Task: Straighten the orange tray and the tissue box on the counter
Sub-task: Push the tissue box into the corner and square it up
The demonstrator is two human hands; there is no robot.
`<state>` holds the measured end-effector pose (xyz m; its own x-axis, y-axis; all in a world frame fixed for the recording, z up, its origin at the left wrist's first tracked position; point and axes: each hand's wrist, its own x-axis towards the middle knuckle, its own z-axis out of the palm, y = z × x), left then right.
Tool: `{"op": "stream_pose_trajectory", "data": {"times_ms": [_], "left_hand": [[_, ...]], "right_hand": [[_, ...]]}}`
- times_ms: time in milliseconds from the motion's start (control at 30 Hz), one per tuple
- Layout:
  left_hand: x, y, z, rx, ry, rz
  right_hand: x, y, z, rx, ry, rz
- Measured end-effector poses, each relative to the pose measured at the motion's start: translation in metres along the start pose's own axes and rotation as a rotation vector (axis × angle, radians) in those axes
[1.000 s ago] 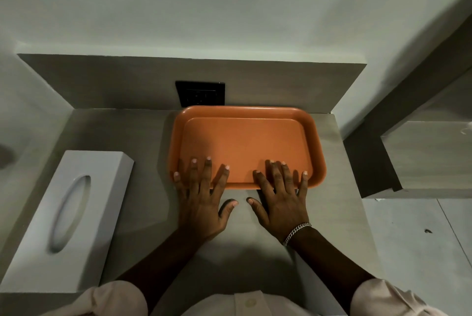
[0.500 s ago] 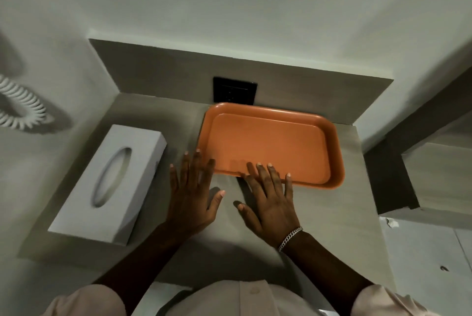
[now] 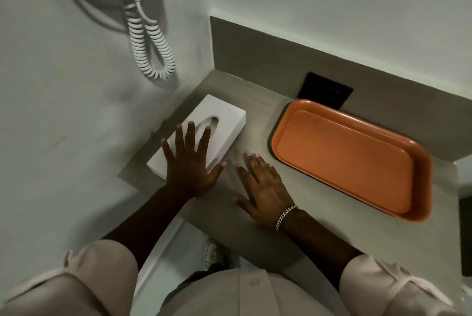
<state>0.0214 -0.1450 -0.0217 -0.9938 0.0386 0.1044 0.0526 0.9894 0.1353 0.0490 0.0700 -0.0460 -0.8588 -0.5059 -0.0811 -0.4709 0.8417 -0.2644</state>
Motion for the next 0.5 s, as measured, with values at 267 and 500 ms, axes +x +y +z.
{"op": "stream_pose_trajectory", "data": {"times_ms": [267,500], "left_hand": [[0.020,-0.017,0.007,0.006,-0.076,-0.135],[0.030,-0.018,0.011,-0.001,-0.099,-0.189]], "right_hand": [[0.033,-0.001,0.020,-0.100,-0.117,0.036],[0.035,0.001,0.031,-0.111,-0.067,0.054]]}}
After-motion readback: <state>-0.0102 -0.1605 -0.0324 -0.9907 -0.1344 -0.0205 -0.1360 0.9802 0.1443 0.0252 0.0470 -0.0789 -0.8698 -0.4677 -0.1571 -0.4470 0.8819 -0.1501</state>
